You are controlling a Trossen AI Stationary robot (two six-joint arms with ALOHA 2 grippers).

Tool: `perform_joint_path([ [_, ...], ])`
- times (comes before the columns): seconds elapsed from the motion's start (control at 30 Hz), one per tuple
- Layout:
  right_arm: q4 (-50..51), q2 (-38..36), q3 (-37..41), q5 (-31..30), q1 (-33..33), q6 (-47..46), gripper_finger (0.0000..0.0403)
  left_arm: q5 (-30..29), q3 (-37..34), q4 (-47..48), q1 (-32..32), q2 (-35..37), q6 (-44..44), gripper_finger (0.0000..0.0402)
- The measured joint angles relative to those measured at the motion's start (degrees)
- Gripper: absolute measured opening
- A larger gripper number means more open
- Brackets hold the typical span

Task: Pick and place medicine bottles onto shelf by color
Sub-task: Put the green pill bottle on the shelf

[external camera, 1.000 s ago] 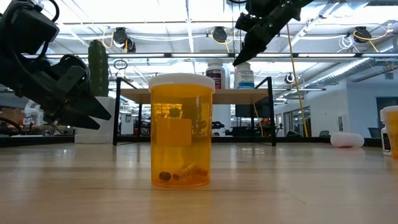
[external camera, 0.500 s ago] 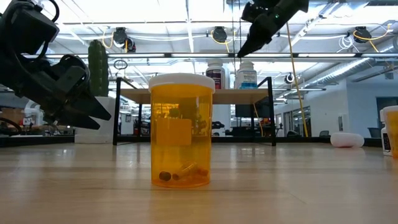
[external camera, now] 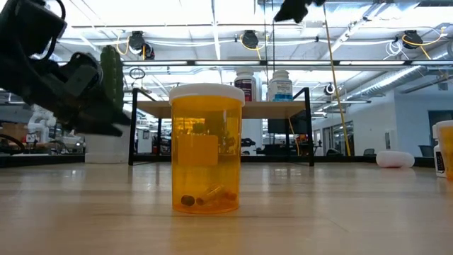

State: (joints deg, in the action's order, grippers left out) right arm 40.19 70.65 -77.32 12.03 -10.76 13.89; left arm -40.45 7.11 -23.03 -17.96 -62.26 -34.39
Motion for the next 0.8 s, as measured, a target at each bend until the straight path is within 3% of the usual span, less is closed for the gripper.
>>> perform_joint_path([
  [0.13, 1.7, 0.0, 1.1, -15.4, 10.0, -4.5, 0.0217, 0.0, 0.0, -8.7, 0.2, 0.0, 9.4, 0.0365],
  [0.2, 5.7, 0.1, 1.8, -24.4, 13.4, -7.4, 0.0219, 0.0, 0.0, -12.0, 0.7, 0.0, 12.9, 0.0365],
  [0.27, 11.6, 0.1, 1.9, -29.2, 15.4, -11.6, 0.0219, 0.2, 0.0, -13.9, 1.2, 0.0, 15.3, 0.0365],
  [0.37, 17.2, -0.1, 1.9, -27.9, 17.5, -19.1, 0.0219, 2.1, 0.2, -14.5, 2.1, 0.0, 17.5, 0.0365],
  [0.5, 8.6, 0.0, 6.3, -23.9, 20.7, -23.8, 0.0219, 3.7, 2.3, -13.3, 2.8, 0.0, 19.1, 0.0365],
  [0.6, -3.2, 0.0, 12.2, -23.8, 22.8, -23.3, 0.0219, 2.6, 9.4, -2.8, 1.5, 0.0, 19.3, 0.0363],
  [0.7, -17.4, 0.0, 20.0, -23.7, 23.9, -20.8, 0.0219, 2.6, 20.7, 17.8, -0.7, -0.6, 17.8, 0.0347],
  [0.8, -30.4, 0.1, 27.3, -23.7, 24.0, -19.0, 0.0219, 2.5, 31.8, 37.7, -3.5, -2.3, 8.2, 0.0321],
])
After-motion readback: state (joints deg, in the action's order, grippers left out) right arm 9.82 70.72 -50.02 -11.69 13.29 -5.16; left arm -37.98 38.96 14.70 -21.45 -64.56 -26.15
